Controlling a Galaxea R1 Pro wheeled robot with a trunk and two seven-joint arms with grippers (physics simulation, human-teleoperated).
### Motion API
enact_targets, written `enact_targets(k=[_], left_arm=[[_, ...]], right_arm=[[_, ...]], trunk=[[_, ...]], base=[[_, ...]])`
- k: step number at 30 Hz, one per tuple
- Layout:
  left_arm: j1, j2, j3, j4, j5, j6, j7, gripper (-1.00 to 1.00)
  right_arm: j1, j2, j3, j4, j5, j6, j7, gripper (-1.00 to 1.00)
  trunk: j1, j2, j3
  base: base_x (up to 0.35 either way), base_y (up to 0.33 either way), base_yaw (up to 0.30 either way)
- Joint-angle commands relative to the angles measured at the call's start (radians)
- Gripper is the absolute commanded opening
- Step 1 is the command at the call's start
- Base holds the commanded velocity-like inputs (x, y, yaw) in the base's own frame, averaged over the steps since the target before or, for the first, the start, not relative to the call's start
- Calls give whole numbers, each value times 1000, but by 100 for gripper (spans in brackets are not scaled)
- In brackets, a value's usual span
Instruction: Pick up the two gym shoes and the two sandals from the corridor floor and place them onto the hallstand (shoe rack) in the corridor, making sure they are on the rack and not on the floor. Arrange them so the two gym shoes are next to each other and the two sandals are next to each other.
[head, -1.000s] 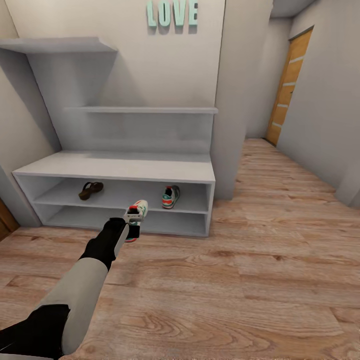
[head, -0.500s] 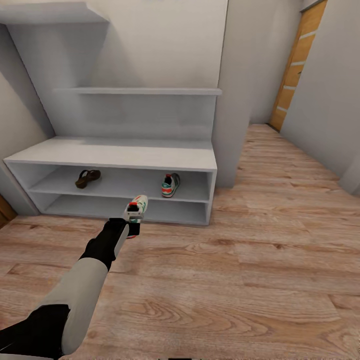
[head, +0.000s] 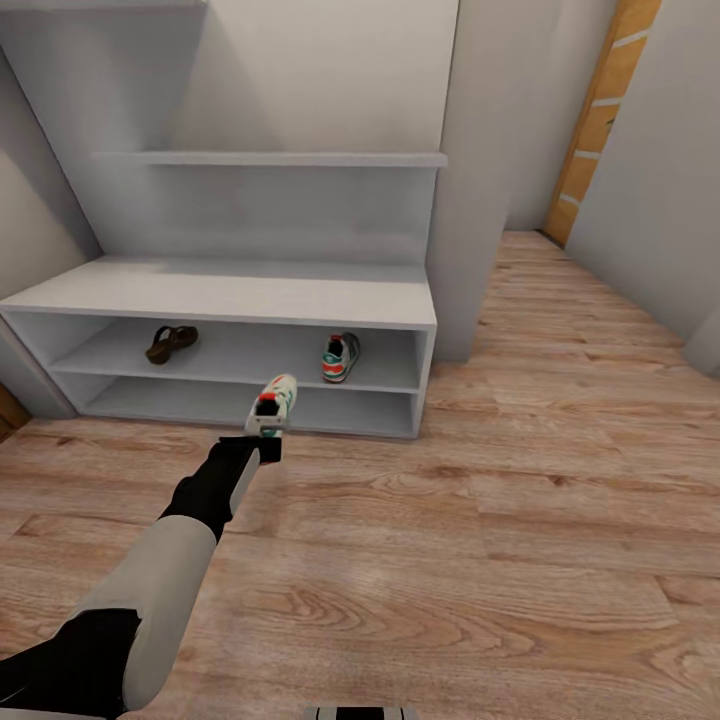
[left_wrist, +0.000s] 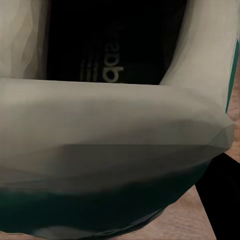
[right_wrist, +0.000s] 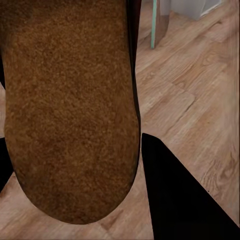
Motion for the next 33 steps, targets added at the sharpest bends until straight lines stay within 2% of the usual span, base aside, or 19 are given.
enact_targets(k=[1,4,9,13,19,23,33], left_arm=[[0,-1,3,-1,-8,2,-3,-100],[0,-1,1,-1,-9,-11,-3,-100],[1,-1,2,2,-7,-75,-3,-100],[1,-1,2,41,-8,-107,-2,-100],[1,-1,1,50,-7,-111,-2,-100],[1,-1,2,51,-7,-111,-2,-100],[1,0,2,51,-7,-111,-2,-100]], right_arm=[[-1,0,-1,-1,4,5,-1,-100],[-1,1,-2,-1,19,6,-1,-100],[-1,1,-2,-1,21,7,0,-100],[-1,1,-2,-1,21,7,0,-100],[-1,1,-1,-2,21,7,0,-100],[-1,1,-1,-2,22,7,0,-100],[0,1,-1,-1,22,6,0,-100]], trunk=[[0,0,-1],[0,0,-1],[0,0,-1],[0,0,-1],[0,0,-1],[0,0,-1],[0,0,-1]], base=[[0,0,0],[0,0,0],[0,0,0],[56,8,0],[236,74,-60],[32,7,-164],[2,0,-13]])
